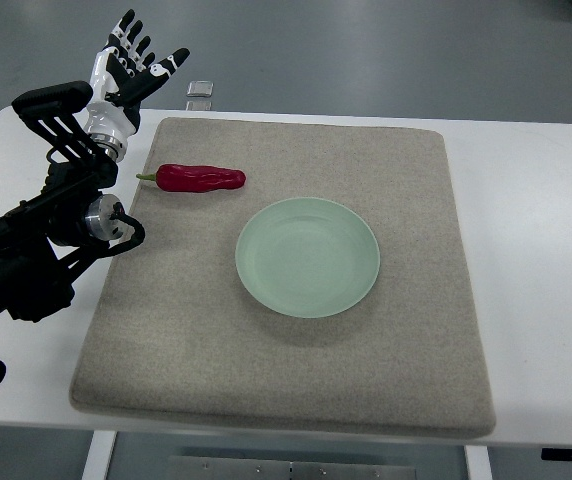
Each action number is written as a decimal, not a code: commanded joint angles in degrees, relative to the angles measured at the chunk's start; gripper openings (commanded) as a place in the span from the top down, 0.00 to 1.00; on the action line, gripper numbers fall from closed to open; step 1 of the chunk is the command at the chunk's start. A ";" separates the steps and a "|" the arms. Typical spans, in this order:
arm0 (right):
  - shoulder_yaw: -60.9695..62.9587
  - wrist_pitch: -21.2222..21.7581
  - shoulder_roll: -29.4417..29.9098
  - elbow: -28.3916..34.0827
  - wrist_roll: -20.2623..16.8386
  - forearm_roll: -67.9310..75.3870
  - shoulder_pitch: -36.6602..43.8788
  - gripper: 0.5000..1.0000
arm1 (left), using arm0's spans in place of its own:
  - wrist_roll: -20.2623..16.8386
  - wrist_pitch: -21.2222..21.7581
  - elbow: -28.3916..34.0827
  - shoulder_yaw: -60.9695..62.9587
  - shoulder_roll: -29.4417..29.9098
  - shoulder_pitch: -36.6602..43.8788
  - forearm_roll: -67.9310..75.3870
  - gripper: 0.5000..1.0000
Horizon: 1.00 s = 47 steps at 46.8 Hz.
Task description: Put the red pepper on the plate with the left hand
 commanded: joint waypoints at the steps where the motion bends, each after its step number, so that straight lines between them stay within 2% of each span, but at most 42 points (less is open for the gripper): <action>1: 0.00 0.00 0.00 0.01 0.00 -0.01 -0.01 0.14 | 0.00 0.13 -0.04 0.22 -0.05 -0.71 -0.23 0.01; 6: 0.00 0.00 0.00 0.01 0.00 -0.01 -0.01 0.14 | 0.00 0.13 0.04 0.14 -0.23 -0.80 -0.41 0.01; 11: 0.00 0.00 0.00 0.01 0.00 0.08 -0.01 0.14 | 3.88 0.13 0.04 0.22 -0.32 -0.80 -0.32 0.01; 25: 0.00 0.00 0.00 -0.08 0.00 -0.01 -0.01 0.14 | 3.71 -0.05 1.53 1.01 0.65 -0.71 2.31 0.00; 38: 0.00 0.00 0.00 0.01 0.00 -0.01 -0.01 0.14 | 3.71 0.66 4.09 1.10 1.00 -1.85 13.21 0.00; 47: 0.00 0.00 0.00 0.01 0.00 -0.01 -0.01 0.14 | 3.71 1.36 3.91 7.51 1.97 -3.52 24.01 0.01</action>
